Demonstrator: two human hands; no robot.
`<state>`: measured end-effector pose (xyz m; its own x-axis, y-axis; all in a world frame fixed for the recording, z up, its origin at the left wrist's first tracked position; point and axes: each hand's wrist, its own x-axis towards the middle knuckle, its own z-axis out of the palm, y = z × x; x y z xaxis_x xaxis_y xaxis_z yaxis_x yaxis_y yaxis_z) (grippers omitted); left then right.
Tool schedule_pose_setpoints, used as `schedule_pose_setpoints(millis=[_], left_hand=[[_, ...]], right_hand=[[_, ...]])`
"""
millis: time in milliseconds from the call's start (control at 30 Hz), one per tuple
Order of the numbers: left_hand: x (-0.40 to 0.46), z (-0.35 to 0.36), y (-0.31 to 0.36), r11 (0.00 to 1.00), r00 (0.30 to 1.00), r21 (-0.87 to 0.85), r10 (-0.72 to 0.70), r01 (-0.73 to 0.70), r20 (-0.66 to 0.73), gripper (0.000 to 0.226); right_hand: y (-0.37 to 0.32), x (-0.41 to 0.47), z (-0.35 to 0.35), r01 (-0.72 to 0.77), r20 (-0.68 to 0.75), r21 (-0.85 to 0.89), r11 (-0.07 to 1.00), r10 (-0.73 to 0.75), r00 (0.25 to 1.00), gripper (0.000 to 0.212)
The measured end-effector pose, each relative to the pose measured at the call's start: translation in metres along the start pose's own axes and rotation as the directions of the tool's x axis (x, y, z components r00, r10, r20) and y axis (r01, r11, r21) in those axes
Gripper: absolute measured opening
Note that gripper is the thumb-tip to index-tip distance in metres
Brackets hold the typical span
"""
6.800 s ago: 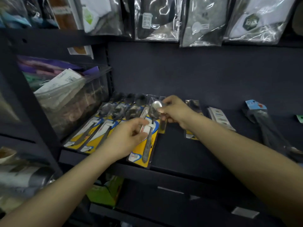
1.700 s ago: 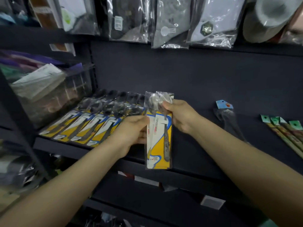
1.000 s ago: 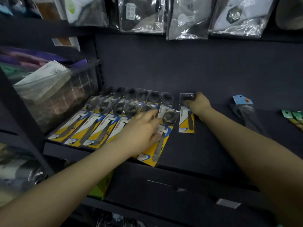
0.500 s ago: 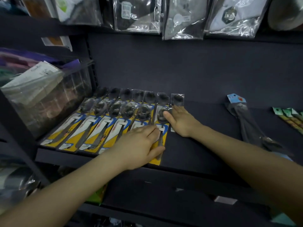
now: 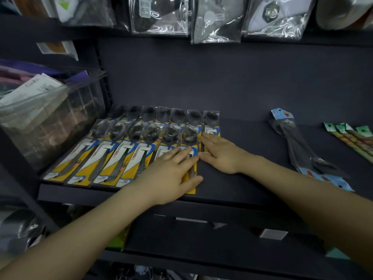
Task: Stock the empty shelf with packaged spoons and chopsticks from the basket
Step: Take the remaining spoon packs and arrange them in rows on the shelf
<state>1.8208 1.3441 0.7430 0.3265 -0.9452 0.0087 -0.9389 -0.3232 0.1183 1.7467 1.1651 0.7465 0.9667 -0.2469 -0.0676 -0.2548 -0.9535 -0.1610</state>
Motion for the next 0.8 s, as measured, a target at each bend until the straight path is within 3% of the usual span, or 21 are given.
schedule_pose_setpoints(millis=[167,267,367,467,567,633,800], left_hand=[[0.005,-0.012,-0.005,0.999,0.999,-0.038,0.040,-0.039,0.037,0.076],[0.009,-0.024,0.005,0.991,0.992,-0.076,0.104,-0.110,-0.070,0.087],[0.022,-0.032,0.021,0.977,0.965,-0.073,0.185,-0.201,-0.185,0.082],[0.045,-0.034,0.043,0.964,0.942,-0.098,0.214,-0.246,-0.260,0.065],[0.067,-0.030,0.067,0.947,0.934,-0.179,0.208,-0.266,-0.291,0.045],[0.080,-0.026,0.083,0.939,0.944,-0.236,0.182,-0.249,-0.273,0.039],[0.114,-0.019,0.116,0.888,0.973,-0.424,0.095,-0.179,-0.212,0.039]], right_hand=[[-0.004,-0.004,-0.004,-0.010,0.014,0.064,0.998,0.009,1.000,0.059],[0.013,-0.020,-0.019,0.000,-0.152,0.183,0.983,0.029,0.988,0.052],[0.065,-0.046,-0.046,-0.257,-0.284,0.102,0.961,0.276,0.918,0.044],[0.110,-0.080,-0.065,-0.490,-0.253,0.106,0.865,0.500,0.828,0.030],[0.126,-0.104,-0.064,-0.614,-0.156,0.144,0.776,0.631,0.760,0.035],[0.138,-0.106,-0.057,-0.653,-0.096,0.173,0.737,0.672,0.734,0.044],[0.156,-0.102,-0.052,-0.606,-0.093,0.273,0.747,0.647,0.757,0.027]])
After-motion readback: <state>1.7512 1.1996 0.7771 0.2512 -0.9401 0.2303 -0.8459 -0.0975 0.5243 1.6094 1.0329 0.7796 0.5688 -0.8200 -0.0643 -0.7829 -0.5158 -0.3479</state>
